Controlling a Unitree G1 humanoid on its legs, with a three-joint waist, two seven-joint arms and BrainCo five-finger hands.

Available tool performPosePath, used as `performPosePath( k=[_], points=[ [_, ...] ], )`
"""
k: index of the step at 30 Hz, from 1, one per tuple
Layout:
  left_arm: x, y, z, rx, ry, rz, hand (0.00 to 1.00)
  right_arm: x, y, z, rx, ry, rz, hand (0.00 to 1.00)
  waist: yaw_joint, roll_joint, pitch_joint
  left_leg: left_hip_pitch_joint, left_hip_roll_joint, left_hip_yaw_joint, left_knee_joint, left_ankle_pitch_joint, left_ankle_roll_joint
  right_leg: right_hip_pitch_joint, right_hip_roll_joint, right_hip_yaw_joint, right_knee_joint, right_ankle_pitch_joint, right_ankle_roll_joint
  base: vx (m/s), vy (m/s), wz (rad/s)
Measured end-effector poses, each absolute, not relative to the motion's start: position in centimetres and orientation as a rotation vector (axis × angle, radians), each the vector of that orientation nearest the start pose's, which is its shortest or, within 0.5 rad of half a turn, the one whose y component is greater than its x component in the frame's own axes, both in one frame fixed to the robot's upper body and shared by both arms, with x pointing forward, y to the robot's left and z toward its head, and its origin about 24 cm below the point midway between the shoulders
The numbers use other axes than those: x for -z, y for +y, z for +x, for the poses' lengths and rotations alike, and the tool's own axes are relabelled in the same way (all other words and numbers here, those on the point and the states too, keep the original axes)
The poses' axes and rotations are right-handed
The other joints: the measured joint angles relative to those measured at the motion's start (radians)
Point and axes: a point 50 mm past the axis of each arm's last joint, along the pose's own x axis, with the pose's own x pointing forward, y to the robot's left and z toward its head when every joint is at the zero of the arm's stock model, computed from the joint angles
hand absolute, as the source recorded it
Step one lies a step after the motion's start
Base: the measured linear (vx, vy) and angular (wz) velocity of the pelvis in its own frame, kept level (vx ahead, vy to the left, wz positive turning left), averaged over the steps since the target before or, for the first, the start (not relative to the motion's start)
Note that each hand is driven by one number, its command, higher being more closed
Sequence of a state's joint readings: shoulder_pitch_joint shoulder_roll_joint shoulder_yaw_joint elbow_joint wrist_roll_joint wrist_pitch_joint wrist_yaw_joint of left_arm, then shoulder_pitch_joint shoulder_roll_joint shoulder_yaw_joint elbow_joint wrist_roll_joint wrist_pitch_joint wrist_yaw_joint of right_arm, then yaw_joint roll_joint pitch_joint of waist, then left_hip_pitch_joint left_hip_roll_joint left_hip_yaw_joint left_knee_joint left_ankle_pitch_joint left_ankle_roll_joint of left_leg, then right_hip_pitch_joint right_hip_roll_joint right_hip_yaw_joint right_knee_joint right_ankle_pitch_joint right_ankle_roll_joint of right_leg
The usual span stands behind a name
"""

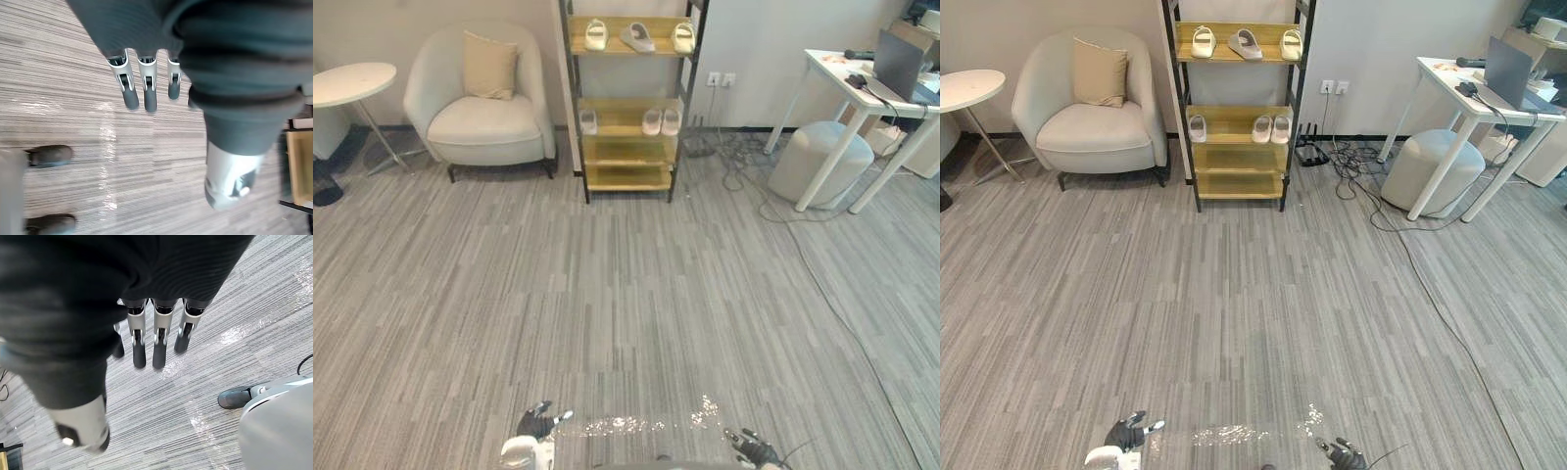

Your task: Organize the slippers on the shoe rack

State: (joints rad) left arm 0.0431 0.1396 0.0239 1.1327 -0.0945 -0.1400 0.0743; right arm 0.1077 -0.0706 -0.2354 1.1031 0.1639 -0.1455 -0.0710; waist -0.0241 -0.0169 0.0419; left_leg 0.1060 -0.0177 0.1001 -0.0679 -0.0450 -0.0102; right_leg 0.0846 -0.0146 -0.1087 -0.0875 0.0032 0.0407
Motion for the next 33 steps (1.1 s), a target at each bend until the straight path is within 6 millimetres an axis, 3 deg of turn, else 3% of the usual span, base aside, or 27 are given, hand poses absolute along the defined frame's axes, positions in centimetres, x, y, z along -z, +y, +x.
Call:
performPosePath(
  k=[8,33],
  points=[
    [16.1,21.2,8.9,-0.237,1.074,0.035,0.00,16.4,-21.4,7.1,0.454,1.068,0.177,0.00,0.000,0.000,0.001,0.008,-0.004,0.001,-0.017,0.007,0.009,0.001,-0.003,-0.003,0.000,-0.002,0.003,0.00,-0.003,0.00],
    [16.3,19.1,9.4,-0.126,1.073,0.063,0.00,16.4,-21.4,7.2,0.432,1.070,0.164,0.00,0.000,0.008,0.009,0.020,-0.001,0.024,-0.016,0.000,0.000,0.006,-0.001,0.016,0.000,-0.003,0.004,-0.01,-0.009,-0.01]
  ],
)
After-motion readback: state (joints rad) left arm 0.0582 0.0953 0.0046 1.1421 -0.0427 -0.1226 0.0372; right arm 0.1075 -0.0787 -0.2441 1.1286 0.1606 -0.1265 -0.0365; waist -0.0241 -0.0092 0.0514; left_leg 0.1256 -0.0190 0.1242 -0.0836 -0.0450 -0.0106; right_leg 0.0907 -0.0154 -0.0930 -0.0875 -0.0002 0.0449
